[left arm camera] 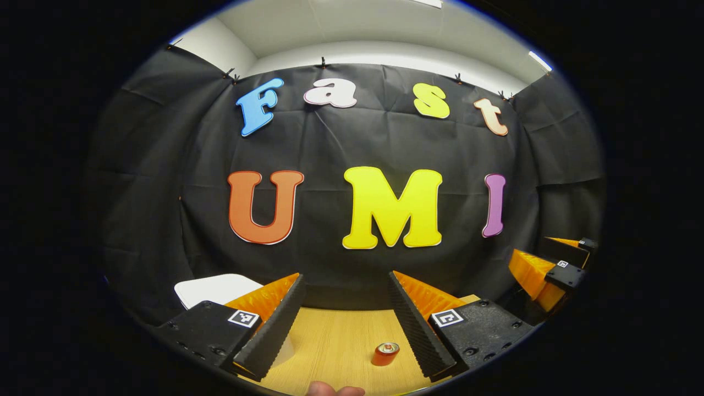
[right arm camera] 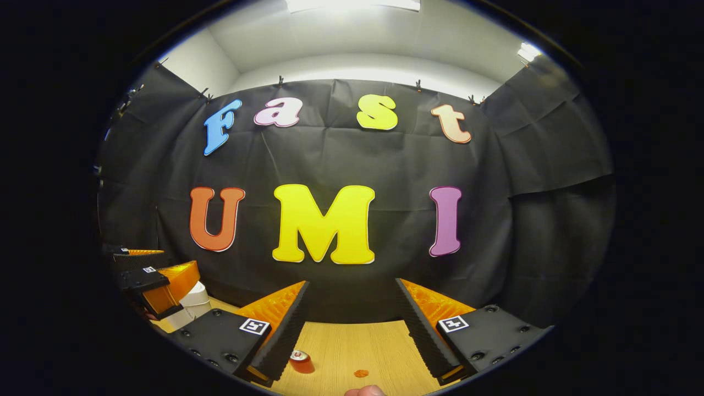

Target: Press the lid of the desktop garbage bin to open it, pick up the crumpled paper on the desktop and throw it into the bin, then pick up the pop can on the desktop and drop it into the bin, and finally close the garbage bin lid.

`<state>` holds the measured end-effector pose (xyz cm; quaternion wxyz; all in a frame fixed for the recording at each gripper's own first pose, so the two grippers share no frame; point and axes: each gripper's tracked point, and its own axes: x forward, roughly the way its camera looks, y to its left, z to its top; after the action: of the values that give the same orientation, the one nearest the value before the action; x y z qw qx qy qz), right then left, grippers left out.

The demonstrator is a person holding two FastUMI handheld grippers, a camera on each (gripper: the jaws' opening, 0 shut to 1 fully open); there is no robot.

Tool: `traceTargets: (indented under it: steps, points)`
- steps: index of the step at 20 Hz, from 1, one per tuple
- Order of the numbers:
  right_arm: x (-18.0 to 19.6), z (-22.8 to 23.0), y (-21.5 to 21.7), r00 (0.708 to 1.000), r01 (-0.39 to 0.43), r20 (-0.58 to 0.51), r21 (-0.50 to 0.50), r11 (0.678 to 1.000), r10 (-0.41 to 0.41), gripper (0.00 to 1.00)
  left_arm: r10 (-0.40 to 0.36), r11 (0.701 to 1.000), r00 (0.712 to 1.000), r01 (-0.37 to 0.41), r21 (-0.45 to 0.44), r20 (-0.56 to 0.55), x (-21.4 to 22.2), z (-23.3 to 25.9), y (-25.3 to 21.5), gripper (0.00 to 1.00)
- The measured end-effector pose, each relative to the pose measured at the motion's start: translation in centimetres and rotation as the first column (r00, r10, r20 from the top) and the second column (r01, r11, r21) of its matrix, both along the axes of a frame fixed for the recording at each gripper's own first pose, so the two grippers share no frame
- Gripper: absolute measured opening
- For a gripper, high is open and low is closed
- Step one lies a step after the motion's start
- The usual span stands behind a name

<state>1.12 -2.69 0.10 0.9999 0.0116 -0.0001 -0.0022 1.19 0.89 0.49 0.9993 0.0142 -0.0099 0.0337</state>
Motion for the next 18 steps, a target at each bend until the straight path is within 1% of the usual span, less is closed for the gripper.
traceTargets:
  steps: [5,7,9,10,13,15,18]
  points:
    - [0.0,0.4,-0.6,1.0,-0.013,0.009,0.009,1.0,0.013,0.95,0.046,0.999,0.999,-0.047,0.017,0.015,1.1,0.5,1.5,0.97]
    - [0.2,0.3,-1.0,1.0,-0.013,0.005,0.006,1.0,0.013,0.92,0.065,0.997,0.997,-0.066,0.028,0.03,1.6,1.1,2.2,0.98]
    - [0.5,0.3,-1.3,1.0,-0.014,0.002,0.007,1.0,0.014,0.92,0.092,0.994,0.995,-0.094,0.048,0.048,2.3,1.8,3.2,0.97]
    - [0.6,0.3,-1.5,1.0,-0.018,0.0,0.003,1.0,0.018,0.95,0.116,0.991,0.992,-0.119,0.061,0.053,2.5,1.8,4.1,0.97]
    - [0.9,0.6,-2.0,1.0,-0.028,-0.005,-0.008,1.0,0.028,0.95,0.189,0.979,0.981,-0.191,0.069,0.042,3.6,1.8,7.1,0.97]
    - [1.0,0.6,-2.1,0.999,-0.037,-0.008,-0.02,0.999,0.037,0.95,0.245,0.967,0.969,-0.247,0.06,0.039,4.2,1.8,9.8,0.97]
    - [1.2,0.5,-2.4,0.999,-0.049,-0.016,-0.049,0.998,0.048,0.95,0.344,0.937,0.938,-0.345,0.047,0.03,4.8,1.8,13.9,0.97]
